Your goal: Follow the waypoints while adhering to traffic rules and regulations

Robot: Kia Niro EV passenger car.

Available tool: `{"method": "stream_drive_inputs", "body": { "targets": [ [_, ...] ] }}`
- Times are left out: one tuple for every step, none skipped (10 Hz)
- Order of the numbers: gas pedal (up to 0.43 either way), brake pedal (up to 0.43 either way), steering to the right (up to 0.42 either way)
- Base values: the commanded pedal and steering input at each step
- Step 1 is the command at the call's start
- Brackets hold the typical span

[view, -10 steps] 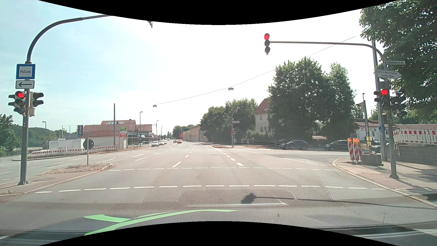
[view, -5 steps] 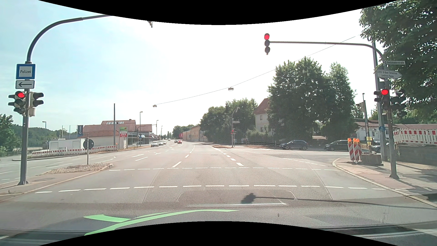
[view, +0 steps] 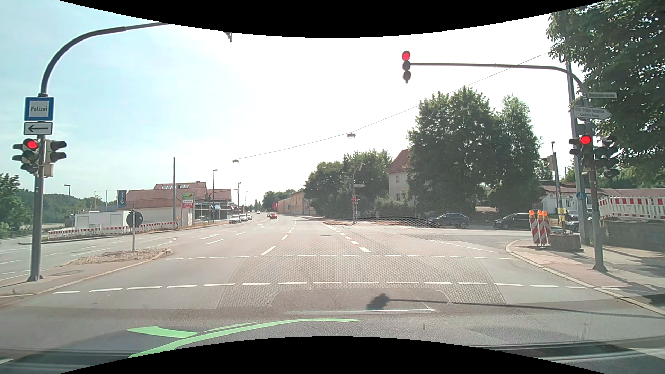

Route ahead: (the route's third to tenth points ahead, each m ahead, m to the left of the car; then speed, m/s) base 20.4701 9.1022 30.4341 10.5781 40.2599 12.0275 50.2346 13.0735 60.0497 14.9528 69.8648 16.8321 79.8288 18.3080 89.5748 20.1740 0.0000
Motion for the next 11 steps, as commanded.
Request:
{"method": "stream_drive_inputs", "body": {
  "targets": [
    [0.0, 0.341, -0.012],
    [0.0, 0.341, -0.012],
    [0.0, 0.341, -0.012],
    [0.0, 0.341, -0.011],
    [0.0, 0.341, -0.011],
    [0.0, 0.341, -0.012],
    [0.0, 0.341, -0.012],
    [0.0, 0.341, -0.012],
    [0.0, 0.341, -0.012],
    [0.0, 0.341, -0.012],
    [0.0, 0.341, -0.012]
  ]
}}
